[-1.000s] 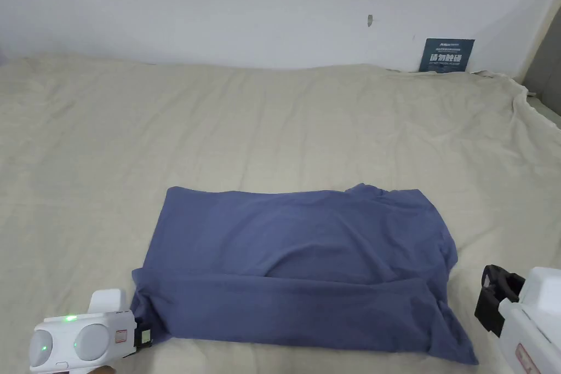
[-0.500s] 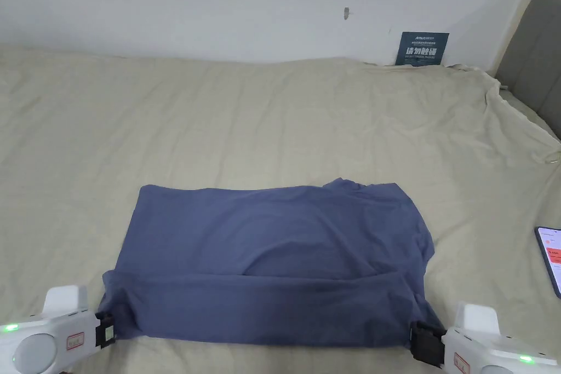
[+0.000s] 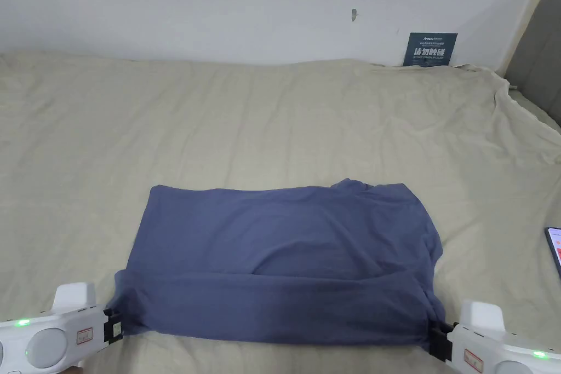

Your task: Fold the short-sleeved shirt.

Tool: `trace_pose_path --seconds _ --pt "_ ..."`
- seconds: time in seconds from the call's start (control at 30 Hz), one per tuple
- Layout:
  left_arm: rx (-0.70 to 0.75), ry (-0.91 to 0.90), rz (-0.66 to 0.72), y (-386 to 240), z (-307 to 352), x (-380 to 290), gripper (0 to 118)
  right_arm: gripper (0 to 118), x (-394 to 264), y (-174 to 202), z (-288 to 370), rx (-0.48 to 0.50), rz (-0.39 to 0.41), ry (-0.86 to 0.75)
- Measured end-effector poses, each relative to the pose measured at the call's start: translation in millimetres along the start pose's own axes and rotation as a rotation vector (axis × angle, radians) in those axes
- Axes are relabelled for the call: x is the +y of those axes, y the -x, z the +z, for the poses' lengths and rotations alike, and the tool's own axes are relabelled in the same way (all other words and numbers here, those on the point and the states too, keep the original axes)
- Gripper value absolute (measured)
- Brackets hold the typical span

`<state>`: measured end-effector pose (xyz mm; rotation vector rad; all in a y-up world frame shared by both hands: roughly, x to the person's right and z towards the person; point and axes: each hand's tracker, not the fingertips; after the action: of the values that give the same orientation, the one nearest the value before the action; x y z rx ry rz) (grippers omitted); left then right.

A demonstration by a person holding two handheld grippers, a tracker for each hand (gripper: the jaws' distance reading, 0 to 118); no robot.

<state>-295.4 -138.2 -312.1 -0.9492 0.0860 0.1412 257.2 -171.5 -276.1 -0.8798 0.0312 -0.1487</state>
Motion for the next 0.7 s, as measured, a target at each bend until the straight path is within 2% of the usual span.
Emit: trace_pose_path --seconds 0.2,0.4,0.7 --pt "-0.023 -0.012 0.049 14 17 -5 4 8 -4 -14 32 -0.007 -0.007 -0.035" --pt "-0.033 -0.005 0.021 13 37 -35 4 8 -30 -21 52 -0.005 -0.014 -0.016" --pt "0.005 0.081 0.0 23 0 -69 4 8 -69 -29 21 -0.065 -0.064 0.102"
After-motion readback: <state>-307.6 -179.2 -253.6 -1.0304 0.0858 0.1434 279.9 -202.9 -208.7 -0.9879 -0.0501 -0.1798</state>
